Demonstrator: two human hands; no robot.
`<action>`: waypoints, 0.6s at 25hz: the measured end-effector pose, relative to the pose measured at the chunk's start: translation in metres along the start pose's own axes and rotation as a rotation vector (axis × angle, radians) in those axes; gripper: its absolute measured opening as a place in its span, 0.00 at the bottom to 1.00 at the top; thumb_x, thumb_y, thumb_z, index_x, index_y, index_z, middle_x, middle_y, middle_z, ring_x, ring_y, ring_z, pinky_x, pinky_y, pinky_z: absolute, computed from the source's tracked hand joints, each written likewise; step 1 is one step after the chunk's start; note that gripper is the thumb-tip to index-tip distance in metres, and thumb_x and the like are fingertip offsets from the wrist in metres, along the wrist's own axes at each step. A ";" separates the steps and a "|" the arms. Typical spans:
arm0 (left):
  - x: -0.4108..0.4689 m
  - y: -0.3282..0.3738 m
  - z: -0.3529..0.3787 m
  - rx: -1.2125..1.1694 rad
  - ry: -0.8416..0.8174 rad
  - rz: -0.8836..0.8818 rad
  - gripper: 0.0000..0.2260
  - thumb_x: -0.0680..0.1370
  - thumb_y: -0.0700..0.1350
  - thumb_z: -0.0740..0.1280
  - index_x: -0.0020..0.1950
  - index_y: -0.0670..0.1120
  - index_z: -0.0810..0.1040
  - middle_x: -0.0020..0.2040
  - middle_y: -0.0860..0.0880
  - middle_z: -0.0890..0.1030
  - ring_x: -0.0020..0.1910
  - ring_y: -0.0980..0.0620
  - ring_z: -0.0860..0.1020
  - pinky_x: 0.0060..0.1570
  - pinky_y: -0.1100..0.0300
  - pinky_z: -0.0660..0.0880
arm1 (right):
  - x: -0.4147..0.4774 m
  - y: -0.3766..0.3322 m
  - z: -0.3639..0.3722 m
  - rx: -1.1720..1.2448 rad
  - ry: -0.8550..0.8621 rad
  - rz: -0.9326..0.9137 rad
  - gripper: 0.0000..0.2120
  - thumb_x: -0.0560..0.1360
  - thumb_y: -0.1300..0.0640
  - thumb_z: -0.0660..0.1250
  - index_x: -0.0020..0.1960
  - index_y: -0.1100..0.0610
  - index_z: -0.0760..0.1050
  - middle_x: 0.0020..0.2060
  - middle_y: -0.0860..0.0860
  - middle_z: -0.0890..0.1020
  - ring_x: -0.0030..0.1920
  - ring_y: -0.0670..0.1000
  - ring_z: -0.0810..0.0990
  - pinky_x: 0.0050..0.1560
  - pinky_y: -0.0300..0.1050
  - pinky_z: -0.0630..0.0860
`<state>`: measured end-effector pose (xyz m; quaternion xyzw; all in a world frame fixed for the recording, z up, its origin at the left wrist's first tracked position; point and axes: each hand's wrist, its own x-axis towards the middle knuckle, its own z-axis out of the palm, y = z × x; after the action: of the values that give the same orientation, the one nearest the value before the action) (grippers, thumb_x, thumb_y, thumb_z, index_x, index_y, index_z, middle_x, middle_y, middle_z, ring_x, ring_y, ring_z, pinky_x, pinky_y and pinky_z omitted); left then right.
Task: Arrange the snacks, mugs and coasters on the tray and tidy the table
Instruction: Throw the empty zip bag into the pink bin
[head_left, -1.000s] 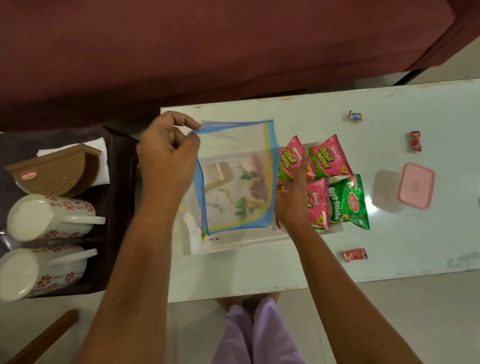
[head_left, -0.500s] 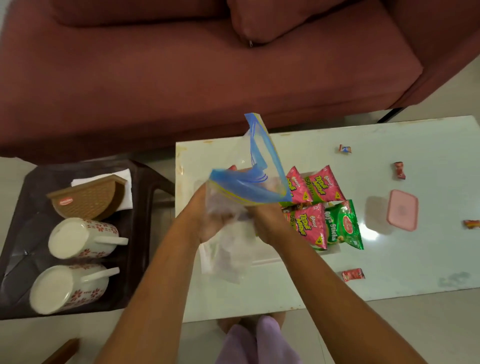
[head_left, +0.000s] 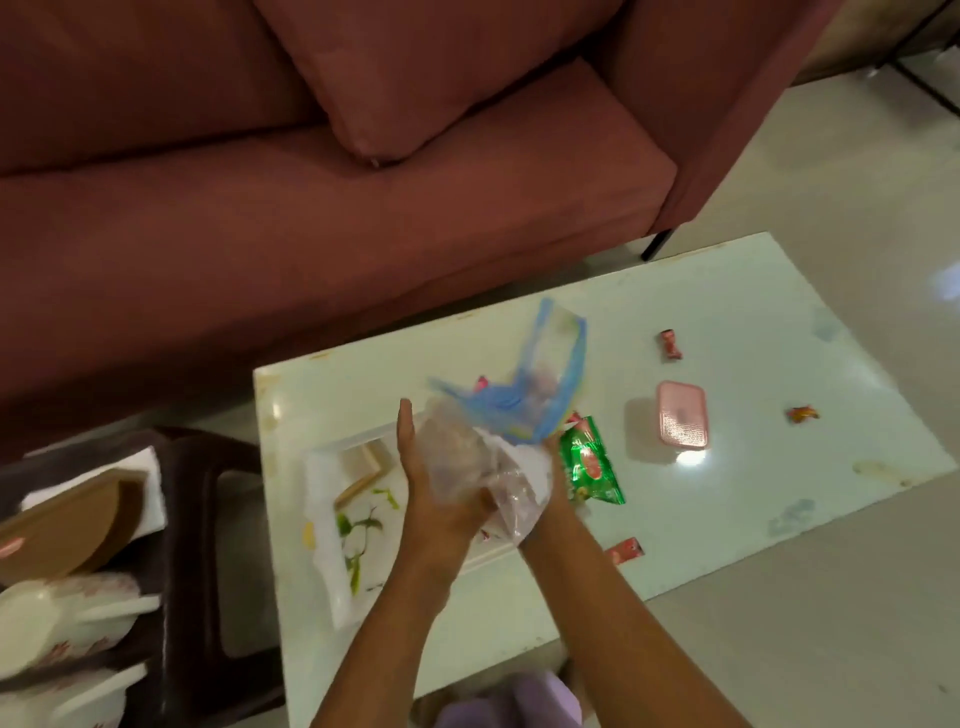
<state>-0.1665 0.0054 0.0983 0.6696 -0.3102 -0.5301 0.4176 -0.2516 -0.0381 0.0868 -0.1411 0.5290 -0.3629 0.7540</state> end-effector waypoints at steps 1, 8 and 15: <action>0.004 0.008 0.021 0.063 0.056 0.034 0.54 0.55 0.67 0.75 0.75 0.54 0.54 0.72 0.50 0.65 0.68 0.51 0.70 0.65 0.52 0.71 | -0.005 0.006 -0.009 -0.001 0.014 0.006 0.10 0.81 0.58 0.56 0.44 0.53 0.72 0.45 0.52 0.81 0.42 0.44 0.82 0.38 0.36 0.75; 0.015 0.010 0.203 -0.009 0.101 -0.039 0.21 0.68 0.36 0.74 0.59 0.44 0.75 0.56 0.42 0.80 0.54 0.42 0.80 0.54 0.50 0.77 | -0.012 -0.060 -0.181 -0.232 0.156 -0.056 0.12 0.79 0.61 0.59 0.63 0.58 0.67 0.44 0.43 0.72 0.45 0.42 0.72 0.44 0.29 0.72; 0.000 0.042 0.427 -0.075 0.247 0.102 0.19 0.68 0.29 0.65 0.46 0.54 0.73 0.45 0.54 0.77 0.45 0.52 0.79 0.49 0.58 0.74 | -0.074 -0.167 -0.362 0.001 0.030 -0.248 0.20 0.74 0.44 0.64 0.64 0.34 0.66 0.60 0.42 0.79 0.59 0.49 0.80 0.56 0.57 0.79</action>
<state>-0.5794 -0.1121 0.0971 0.6971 -0.2702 -0.4329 0.5037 -0.6573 -0.0409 0.0928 -0.1995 0.5184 -0.4556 0.6956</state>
